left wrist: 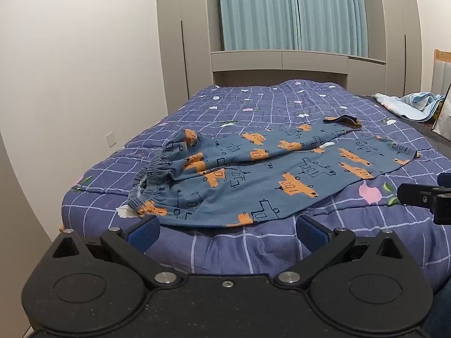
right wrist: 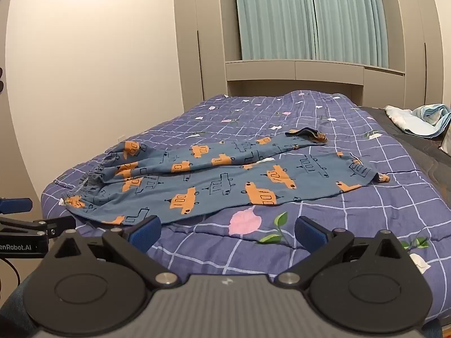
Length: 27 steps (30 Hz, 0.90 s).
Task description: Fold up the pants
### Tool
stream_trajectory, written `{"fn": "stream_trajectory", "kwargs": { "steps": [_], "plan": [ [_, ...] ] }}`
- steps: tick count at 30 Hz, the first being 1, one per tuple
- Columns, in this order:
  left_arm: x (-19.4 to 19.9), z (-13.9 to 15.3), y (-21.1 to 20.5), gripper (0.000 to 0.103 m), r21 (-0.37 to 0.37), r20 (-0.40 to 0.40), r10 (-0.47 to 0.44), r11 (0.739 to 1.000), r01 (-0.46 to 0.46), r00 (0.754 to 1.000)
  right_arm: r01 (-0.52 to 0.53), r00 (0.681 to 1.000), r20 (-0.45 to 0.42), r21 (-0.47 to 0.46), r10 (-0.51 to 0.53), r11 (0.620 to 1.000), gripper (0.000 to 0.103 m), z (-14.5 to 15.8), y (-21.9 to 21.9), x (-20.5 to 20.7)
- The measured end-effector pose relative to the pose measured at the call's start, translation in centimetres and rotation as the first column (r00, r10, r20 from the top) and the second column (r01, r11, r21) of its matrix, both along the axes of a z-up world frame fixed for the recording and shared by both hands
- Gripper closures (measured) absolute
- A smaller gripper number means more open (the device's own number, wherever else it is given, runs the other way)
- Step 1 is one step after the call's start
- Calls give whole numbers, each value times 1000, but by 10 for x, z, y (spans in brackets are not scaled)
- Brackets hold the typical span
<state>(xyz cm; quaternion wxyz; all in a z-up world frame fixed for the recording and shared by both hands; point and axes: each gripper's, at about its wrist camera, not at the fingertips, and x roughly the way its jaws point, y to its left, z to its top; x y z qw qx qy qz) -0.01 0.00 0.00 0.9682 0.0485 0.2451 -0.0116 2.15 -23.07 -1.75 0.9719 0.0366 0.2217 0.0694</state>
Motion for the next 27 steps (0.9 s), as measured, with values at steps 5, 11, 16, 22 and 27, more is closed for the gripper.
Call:
{"fn": "stream_trajectory", "kwargs": {
  "steps": [5,11,16,22,27],
  "plan": [
    [0,0,1,0,-3,-2,-1,1000,1,1000,1,1000,-1,-1,-1,1000,0,0,0,1],
    [-1,1,3,0,-7,-5,-4,1000,4,1000,0,1000,-4,-1,0,1000,0,-1,0,2],
    [1,-2,2,0,1,-4,-3,1000,3,1000,3,1000,0,1,-3,1000,0,0,0,-1],
    [1,-2,2,0,2,-6,-3,1000,3,1000,1,1000,-5,0,-1,1000,0,0,0,0],
    [1,-2,2,0,3,-7,-3,1000,3,1000,1,1000,-5,0,-1,1000,0,0,0,0]
  ]
}}
